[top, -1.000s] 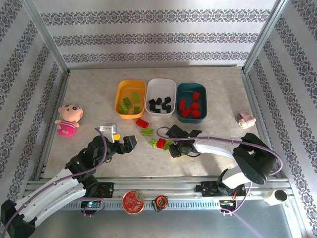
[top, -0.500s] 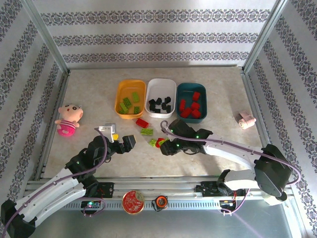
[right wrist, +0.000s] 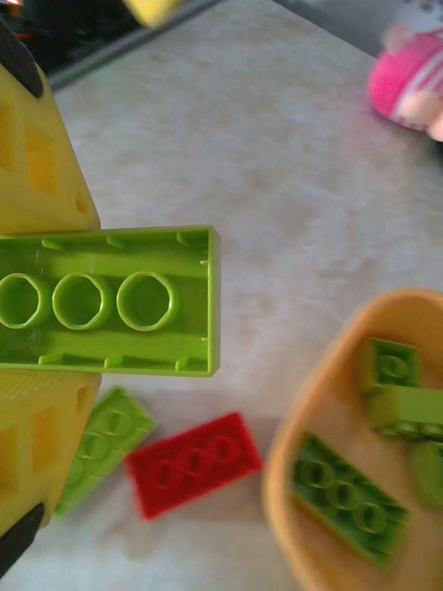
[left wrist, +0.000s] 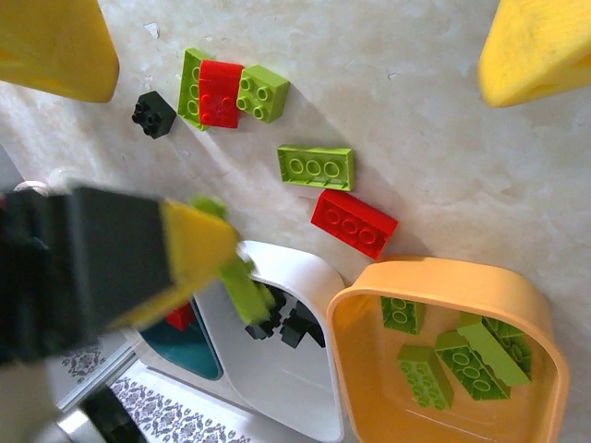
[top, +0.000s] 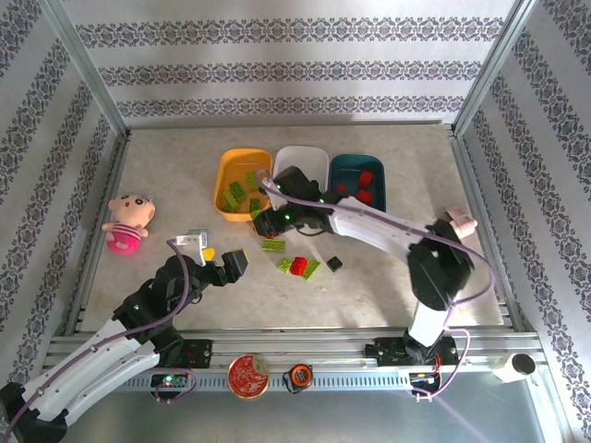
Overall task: Sort the legos into containers by color
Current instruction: Place the lego in the container, then pick up the lego from the bottom-center of the table.
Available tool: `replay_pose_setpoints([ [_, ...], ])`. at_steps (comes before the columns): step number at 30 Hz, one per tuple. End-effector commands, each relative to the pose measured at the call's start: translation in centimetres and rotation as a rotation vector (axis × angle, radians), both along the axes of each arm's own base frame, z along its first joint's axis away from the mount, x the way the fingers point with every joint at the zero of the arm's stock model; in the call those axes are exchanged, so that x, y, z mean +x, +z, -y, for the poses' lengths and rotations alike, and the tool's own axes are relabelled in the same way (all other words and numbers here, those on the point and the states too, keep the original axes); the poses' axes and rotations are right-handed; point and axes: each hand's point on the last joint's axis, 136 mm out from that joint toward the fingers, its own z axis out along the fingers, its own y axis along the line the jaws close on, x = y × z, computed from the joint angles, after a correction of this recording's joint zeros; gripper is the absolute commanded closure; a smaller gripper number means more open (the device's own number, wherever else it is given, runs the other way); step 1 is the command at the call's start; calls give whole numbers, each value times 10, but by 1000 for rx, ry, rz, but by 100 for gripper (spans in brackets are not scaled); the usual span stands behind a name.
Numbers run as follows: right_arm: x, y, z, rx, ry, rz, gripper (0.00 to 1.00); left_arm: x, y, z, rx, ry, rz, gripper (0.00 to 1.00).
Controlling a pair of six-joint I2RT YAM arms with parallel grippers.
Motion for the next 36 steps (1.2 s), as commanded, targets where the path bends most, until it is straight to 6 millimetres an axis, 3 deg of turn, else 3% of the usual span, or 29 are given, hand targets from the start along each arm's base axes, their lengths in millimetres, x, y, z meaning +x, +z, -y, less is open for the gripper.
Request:
replay_pose_setpoints([
  [1,43,0,-15,7,-56,21,66,-1,3,-6,27,11,1,0],
  [4,83,-12,-23,-23,-122,28,62,-1,0,-7,26,14,-6,0],
  [5,96,-10,-26,-18,-141,38,58,-1,0,-7,27,13,-7,0],
  [7,119,-14,-32,-13,-168,36,37,-2,-1,-6,28,10,-8,0],
  [9,134,-12,-33,-7,-181,40,26,-2,-2,-6,27,11,-11,0],
  [12,141,4,-31,19,-187,52,24,-1,-6,-6,21,17,-18,0],
  [16,117,26,-10,27,-192,89,24,-1,-10,-5,17,14,-16,0],
  [18,97,24,11,10,-208,89,24,1,-9,-4,19,12,-7,0],
  [28,-16,-49,151,-274,-389,44,21,8,-12,1,7,13,6,0],
  [32,-47,-73,183,-323,-440,1,20,10,-15,5,6,2,-5,0],
  [36,-63,-96,195,-354,-437,-29,20,11,-18,7,6,-2,-13,0],
])
